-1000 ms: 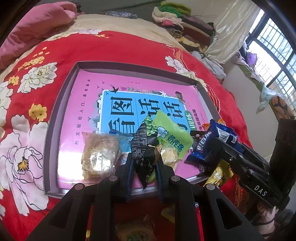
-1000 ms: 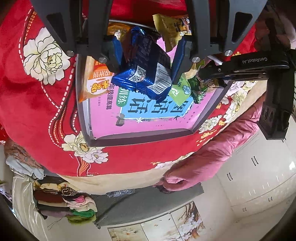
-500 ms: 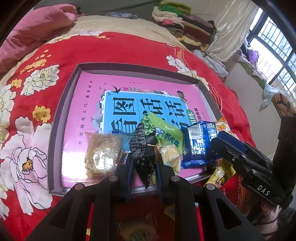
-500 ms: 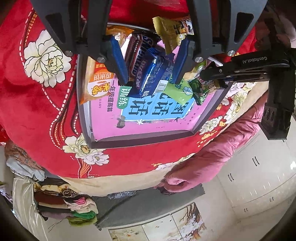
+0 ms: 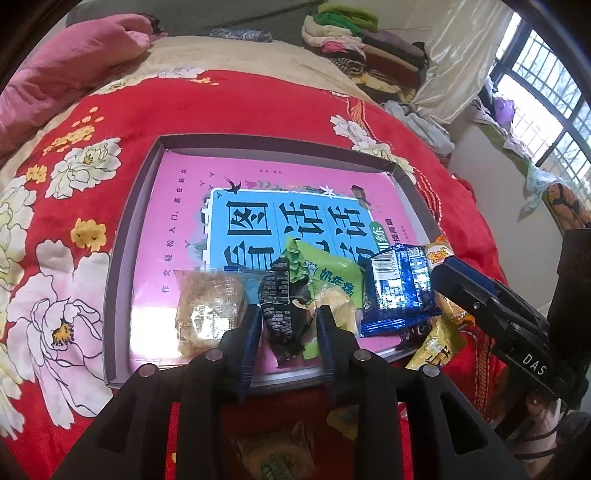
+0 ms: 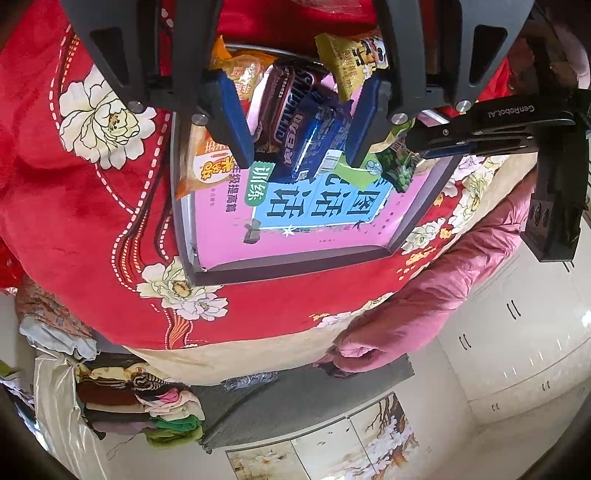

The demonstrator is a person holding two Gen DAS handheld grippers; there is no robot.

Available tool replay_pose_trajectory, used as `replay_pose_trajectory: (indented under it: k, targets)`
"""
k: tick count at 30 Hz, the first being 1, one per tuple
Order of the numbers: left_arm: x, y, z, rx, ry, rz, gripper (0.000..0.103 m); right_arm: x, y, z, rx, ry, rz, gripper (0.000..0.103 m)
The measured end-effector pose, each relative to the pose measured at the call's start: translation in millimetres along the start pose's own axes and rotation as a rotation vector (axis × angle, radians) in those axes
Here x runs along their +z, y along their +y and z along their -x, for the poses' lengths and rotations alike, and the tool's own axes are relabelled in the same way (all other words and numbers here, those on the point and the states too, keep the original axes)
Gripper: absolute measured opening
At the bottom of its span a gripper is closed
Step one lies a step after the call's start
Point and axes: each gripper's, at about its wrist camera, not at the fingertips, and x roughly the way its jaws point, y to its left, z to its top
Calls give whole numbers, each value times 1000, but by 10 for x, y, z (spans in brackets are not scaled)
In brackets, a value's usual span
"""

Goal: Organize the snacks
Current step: 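Open the left tool to release the dark green bag in the tray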

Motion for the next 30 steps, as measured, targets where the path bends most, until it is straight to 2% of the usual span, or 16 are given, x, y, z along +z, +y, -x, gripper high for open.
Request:
replay_pose_trajectory:
  k: [14, 22, 30]
  targets:
    - [1, -11, 101, 13, -17, -16, 55, 27, -16, 88, -1, -30, -6, 56]
    - [-13, -8, 167, 20, -28, -18, 62, 28, 7, 134, -3, -41, 4, 58]
    - [12, -59, 329, 51, -78, -40, 72, 33, 76, 233, -2, -68, 29, 62]
